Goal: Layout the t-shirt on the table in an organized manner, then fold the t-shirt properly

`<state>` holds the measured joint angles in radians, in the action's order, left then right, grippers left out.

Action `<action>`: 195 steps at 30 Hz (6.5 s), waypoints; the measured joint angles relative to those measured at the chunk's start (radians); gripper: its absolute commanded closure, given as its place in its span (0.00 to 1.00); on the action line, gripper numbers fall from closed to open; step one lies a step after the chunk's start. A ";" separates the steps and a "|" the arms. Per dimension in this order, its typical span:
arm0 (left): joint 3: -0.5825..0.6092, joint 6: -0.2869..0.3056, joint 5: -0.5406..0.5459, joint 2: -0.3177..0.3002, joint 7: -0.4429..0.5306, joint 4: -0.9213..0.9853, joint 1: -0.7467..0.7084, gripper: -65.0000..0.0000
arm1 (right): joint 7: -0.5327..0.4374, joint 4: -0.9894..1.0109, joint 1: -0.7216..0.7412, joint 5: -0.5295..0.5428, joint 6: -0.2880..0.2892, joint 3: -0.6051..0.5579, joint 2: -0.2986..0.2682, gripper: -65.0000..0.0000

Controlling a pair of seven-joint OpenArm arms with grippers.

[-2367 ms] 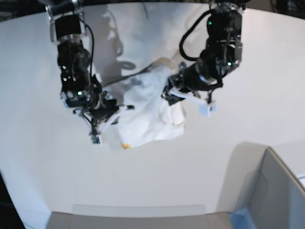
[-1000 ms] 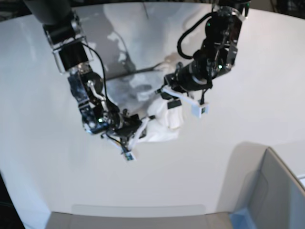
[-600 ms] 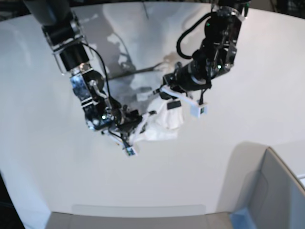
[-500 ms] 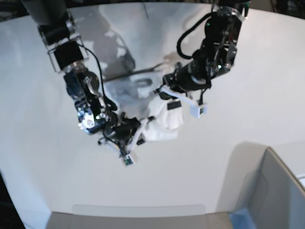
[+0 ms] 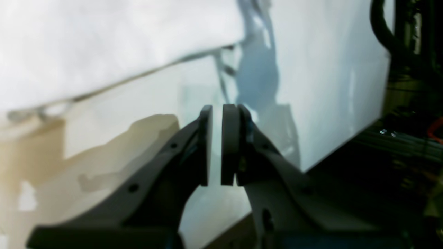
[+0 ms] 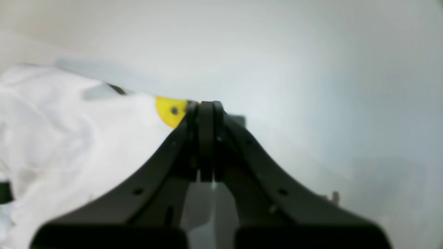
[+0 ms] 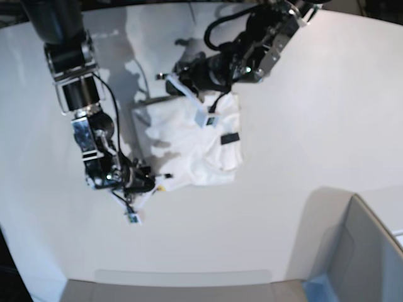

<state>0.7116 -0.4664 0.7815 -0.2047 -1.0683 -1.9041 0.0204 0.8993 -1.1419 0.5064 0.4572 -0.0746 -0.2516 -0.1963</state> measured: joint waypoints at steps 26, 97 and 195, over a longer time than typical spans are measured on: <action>-0.498 -0.005 -0.002 0.006 -0.005 0.196 0.054 0.92 | 0.420 -0.564 -0.362 0.000 0.078 -0.119 -0.032 1.00; -0.500 0.003 -0.002 0.063 -0.089 -0.058 -0.004 0.93 | 0.398 -0.727 -0.378 -0.122 0.076 0.268 0.014 1.00; -0.573 0.010 -0.649 -0.194 1.224 -0.038 -1.308 1.00 | -1.042 -0.768 -1.790 -0.302 -0.286 0.175 -0.303 1.00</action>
<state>0.1383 -0.4568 0.1322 -0.3988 0.1555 -1.9419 -1.2881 -0.1425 -1.9099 -1.2831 0.1555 -0.3603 -0.0769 -0.4992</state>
